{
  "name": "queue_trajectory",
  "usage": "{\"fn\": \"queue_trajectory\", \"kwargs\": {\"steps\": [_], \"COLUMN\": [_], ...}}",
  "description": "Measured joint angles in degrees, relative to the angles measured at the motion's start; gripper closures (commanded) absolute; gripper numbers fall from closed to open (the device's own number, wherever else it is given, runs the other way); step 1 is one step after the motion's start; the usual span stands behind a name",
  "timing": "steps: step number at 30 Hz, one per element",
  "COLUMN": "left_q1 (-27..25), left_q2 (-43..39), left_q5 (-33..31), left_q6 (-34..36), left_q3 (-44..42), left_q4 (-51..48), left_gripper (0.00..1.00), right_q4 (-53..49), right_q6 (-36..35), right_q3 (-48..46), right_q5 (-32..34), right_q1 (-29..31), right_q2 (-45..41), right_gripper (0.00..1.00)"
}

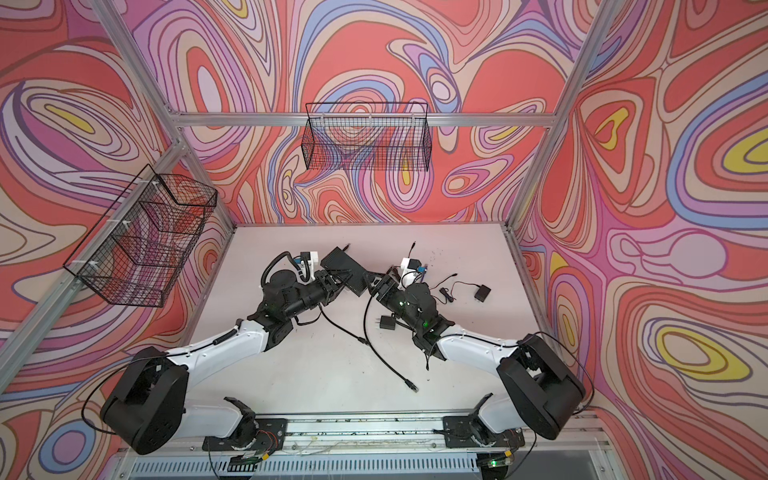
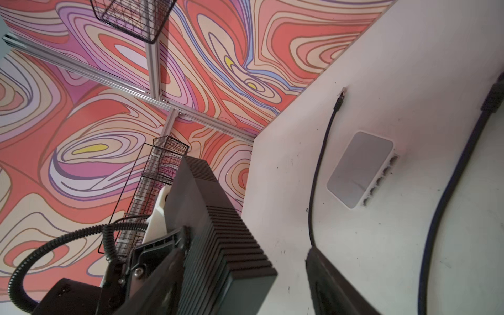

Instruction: Insert the plug into the switch port

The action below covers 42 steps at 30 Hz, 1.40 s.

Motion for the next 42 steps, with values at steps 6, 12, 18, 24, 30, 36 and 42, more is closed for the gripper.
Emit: {"fn": "queue_trajectory", "kwargs": {"steps": [6, 12, 18, 24, 30, 36, 42], "left_q1": [0.1, 0.1, 1.3, 1.6, 1.4, 1.4, 1.4], "left_q2": [0.0, 1.6, 2.3, 2.3, 2.3, 3.2, 3.3], "left_q5": [2.8, 5.7, 7.1, 7.4, 5.9, 3.7, 1.7], "left_q6": [0.4, 0.3, -1.4, -1.1, -1.4, -4.2, -6.1], "left_q3": [0.3, 1.6, 2.1, 2.2, 2.3, 2.3, 2.0], "left_q4": [-1.1, -0.3, 0.8, 0.9, 0.2, 2.1, 5.4], "left_gripper": [0.87, 0.87, 0.83, 0.66, 0.55, 0.56, 0.60], "right_q4": [-1.1, 1.8, 8.6, 10.6, 10.8, 10.8, 15.3], "right_q6": [-0.9, -0.4, 3.6, 4.7, 3.3, 2.4, 3.9], "right_q3": [0.8, 2.4, 2.9, 2.9, 2.9, 3.4, 3.5], "right_q5": [-6.8, -13.3, -16.9, -17.4, -17.5, -14.9, -11.3], "right_q1": [-2.0, -3.1, -4.8, -4.9, -4.2, -2.9, -1.7], "right_q2": [0.1, 1.9, 5.3, 6.2, 6.2, 6.1, 7.6], "right_gripper": [0.40, 0.58, 0.81, 0.99, 1.00, 1.00, 1.00]}}
